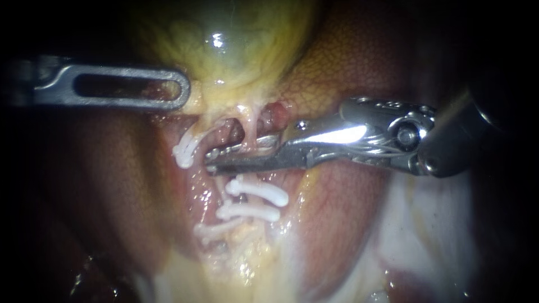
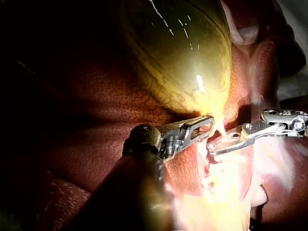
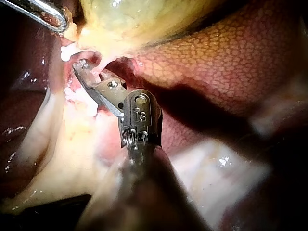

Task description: Going back third clip right tube

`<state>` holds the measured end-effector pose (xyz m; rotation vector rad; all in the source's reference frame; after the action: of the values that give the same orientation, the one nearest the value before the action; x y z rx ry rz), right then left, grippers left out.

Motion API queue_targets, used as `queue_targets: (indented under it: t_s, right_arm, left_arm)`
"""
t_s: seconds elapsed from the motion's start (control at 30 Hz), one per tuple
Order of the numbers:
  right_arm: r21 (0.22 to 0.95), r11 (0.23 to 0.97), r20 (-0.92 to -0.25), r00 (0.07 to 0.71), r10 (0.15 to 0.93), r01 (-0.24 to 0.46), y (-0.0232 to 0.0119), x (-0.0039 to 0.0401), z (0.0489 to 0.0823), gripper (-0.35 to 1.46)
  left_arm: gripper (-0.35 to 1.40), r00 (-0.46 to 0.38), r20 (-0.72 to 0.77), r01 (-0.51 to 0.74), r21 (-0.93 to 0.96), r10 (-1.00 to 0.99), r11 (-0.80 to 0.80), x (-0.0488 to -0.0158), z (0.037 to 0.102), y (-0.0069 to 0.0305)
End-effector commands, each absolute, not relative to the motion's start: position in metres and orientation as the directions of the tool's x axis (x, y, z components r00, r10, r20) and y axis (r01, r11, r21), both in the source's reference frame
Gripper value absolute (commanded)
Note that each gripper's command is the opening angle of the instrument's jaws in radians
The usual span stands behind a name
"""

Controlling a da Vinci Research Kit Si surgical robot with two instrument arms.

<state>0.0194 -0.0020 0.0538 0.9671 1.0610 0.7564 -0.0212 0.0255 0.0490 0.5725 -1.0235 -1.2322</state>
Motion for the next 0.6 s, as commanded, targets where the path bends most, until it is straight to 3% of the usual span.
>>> queue_targets:
  t_s: [0.03,0.07,0.13,0.2,0.43,0.6]
  right_arm:
    - [0.916,0.398,-0.361,0.322,0.875,-0.055,-0.0020,0.0194,0.0538,-0.35]
    - [0.913,0.404,-0.367,0.322,0.873,-0.054,-0.0020,0.0194,0.0539,-0.24]
    - [0.882,0.470,-0.436,0.328,0.838,-0.028,-0.0020,0.0197,0.0543,0.14]
    - [0.868,0.495,-0.460,0.326,0.826,-0.029,-0.0021,0.0198,0.0549,0.32]
    - [0.799,0.600,-0.557,0.313,0.769,-0.053,-0.0024,0.0188,0.0572,0.46]
    - [0.749,0.661,-0.616,0.313,0.723,-0.052,-0.0025,0.0171,0.0571,0.48]
  left_arm:
    - [-0.35,-0.002,0.321,0.489,0.826,-0.947,0.279,-0.0212,0.0490,0.0255]
    - [-0.35,-0.002,0.321,0.489,0.826,-0.947,0.279,-0.0212,0.0490,0.0255]
    - [-0.35,-0.001,0.321,0.489,0.826,-0.947,0.279,-0.0211,0.0489,0.0255]
    - [-0.35,-0.001,0.321,0.489,0.826,-0.947,0.279,-0.0211,0.0489,0.0255]
    - [-0.35,-0.001,0.321,0.488,0.827,-0.947,0.280,-0.0210,0.0489,0.0254]
    - [-0.35,0.000,0.320,0.488,0.827,-0.947,0.280,-0.0208,0.0489,0.0255]
